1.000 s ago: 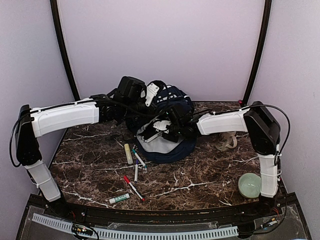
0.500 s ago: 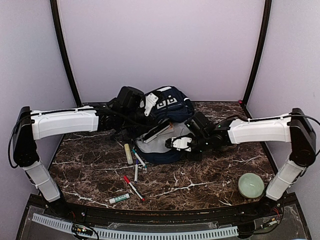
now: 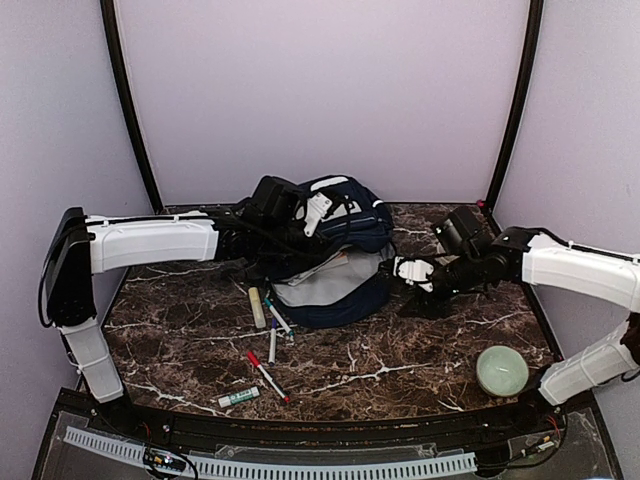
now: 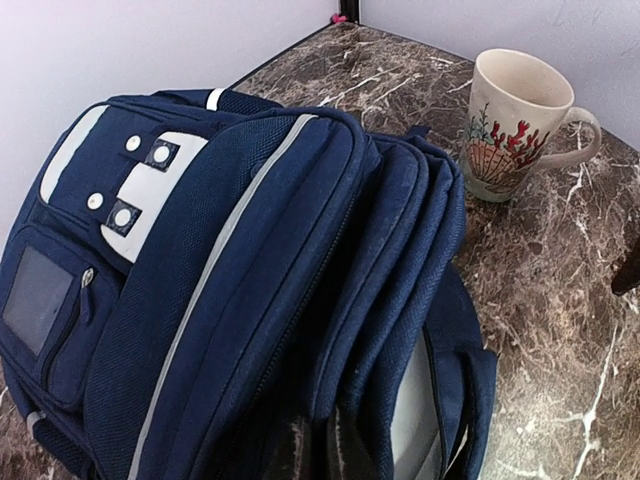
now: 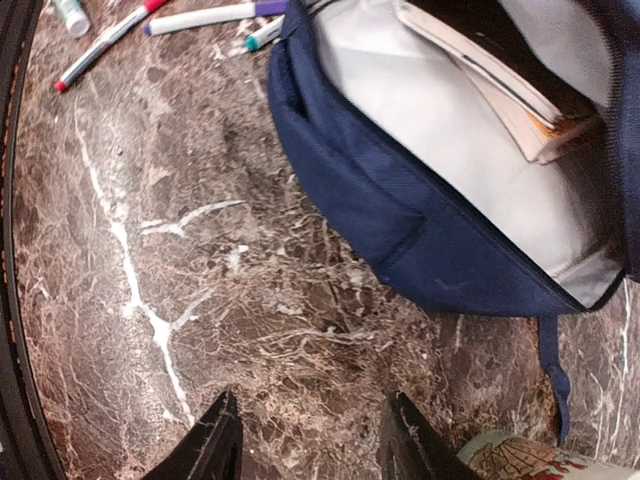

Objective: Pack the student bag
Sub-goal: Place the largest pocket of the bag in the student bag.

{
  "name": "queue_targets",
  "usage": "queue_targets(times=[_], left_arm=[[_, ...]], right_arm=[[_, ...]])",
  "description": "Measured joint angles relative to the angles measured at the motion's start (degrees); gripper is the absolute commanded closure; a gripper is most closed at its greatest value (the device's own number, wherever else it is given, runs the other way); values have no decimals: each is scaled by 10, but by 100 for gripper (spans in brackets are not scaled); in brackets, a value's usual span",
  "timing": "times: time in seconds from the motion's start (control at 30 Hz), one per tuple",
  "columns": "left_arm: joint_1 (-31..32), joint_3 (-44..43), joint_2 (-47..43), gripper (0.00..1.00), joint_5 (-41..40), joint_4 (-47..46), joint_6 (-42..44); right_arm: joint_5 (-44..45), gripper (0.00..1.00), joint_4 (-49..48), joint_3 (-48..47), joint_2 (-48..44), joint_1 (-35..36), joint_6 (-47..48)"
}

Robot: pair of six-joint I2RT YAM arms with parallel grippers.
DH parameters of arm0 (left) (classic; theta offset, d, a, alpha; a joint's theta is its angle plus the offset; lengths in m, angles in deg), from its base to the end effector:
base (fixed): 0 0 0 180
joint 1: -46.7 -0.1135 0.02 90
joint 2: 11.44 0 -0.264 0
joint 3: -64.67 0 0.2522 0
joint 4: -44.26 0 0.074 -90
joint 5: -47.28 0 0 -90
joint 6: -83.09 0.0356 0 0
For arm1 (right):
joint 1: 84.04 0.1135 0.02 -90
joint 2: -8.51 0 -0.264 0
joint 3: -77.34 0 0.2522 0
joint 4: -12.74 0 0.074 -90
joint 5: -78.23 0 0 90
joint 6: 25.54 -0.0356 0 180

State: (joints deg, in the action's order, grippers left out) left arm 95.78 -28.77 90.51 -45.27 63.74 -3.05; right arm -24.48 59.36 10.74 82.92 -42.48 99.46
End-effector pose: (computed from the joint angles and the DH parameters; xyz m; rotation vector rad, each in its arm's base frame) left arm 0.2768 -0.3170 0.2830 0.9057 1.8816 -0.4396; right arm 0.1910 0.1798 0.2451 -1.6291 1.9192 0.3259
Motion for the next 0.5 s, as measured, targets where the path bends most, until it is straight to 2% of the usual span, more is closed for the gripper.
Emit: queue_targets(times=[0.2, 0.3, 0.33, 0.4, 0.5], left_arm=[[3, -81, 84, 100, 42, 5, -2], [5, -98, 114, 95, 57, 4, -6], [7, -98, 117, 89, 61, 6, -5], [8, -94, 118, 70, 62, 8, -3], [10, -82, 111, 55, 52, 8, 3]], right_arm=[[-67, 54, 30, -66, -2, -123, -26], [-91, 54, 41, -86, 3, -175, -38], [-102, 54, 42, -92, 7, -185, -41], [-123, 54, 36, -98, 15, -193, -49], [-162, 53, 13, -99, 31, -194, -67]])
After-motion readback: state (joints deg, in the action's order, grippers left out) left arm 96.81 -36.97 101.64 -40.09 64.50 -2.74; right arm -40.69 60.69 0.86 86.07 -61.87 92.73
